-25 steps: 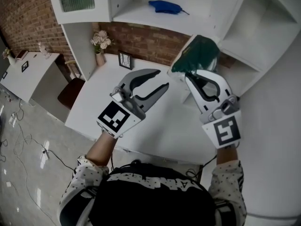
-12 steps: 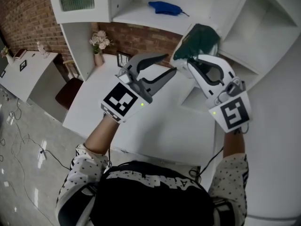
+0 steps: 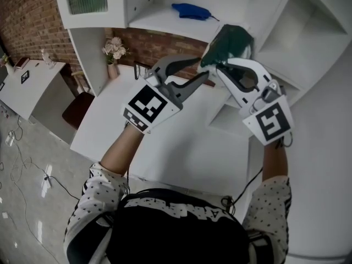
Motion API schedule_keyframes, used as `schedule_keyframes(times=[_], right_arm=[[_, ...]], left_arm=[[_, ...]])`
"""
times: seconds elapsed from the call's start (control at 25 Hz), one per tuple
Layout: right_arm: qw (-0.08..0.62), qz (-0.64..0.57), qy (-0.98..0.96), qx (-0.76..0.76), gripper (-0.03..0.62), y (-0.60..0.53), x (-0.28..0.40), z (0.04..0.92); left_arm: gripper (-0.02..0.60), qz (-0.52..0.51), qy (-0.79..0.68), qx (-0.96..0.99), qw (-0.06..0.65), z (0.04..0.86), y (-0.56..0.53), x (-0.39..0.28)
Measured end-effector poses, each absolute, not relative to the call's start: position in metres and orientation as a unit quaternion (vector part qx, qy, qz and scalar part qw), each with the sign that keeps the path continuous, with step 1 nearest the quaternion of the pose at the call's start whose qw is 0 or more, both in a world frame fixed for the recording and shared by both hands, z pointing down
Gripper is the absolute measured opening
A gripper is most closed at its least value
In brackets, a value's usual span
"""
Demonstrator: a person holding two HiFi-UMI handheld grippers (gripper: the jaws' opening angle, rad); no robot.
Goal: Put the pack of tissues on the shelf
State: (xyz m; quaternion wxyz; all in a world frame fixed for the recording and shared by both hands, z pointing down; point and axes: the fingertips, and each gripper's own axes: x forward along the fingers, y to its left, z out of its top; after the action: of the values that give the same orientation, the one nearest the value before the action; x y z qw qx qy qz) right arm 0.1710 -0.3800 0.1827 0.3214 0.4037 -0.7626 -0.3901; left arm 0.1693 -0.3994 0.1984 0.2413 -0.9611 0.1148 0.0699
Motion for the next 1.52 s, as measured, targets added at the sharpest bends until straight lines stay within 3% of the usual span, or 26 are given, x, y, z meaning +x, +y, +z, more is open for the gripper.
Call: schedule_keyframes(times=[0.44,0.84,1.0,1.28,1.52], right_arm=[[0.314,-0.374,-0.781,0.389,0.055,-0.397,0.182,0.174],[0.280,-0.354,-0.784,0.426,0.066,-0.410,0.190,0.163],[0.256,-0.350,-0.781,0.449,0.153,-0.409,0.197,0.156],[0.212,-0.348,-0.762,0.503,0.150,-0.390,0.216,0.141],[0.222,-0.343,-0.742,0.531,0.075,-0.380,0.233,0.149]], left_arm=[[0.092,0.088,0.132,-0.966,0.203,0.194,-0.415,0.182],[0.081,0.100,0.168,-0.965,0.177,0.188,-0.428,0.191],[0.081,0.104,0.172,-0.965,0.171,0.189,-0.430,0.193],[0.081,0.108,0.173,-0.964,0.171,0.183,-0.429,0.196],[0.081,0.110,0.173,-0.964,0.169,0.180,-0.429,0.203]])
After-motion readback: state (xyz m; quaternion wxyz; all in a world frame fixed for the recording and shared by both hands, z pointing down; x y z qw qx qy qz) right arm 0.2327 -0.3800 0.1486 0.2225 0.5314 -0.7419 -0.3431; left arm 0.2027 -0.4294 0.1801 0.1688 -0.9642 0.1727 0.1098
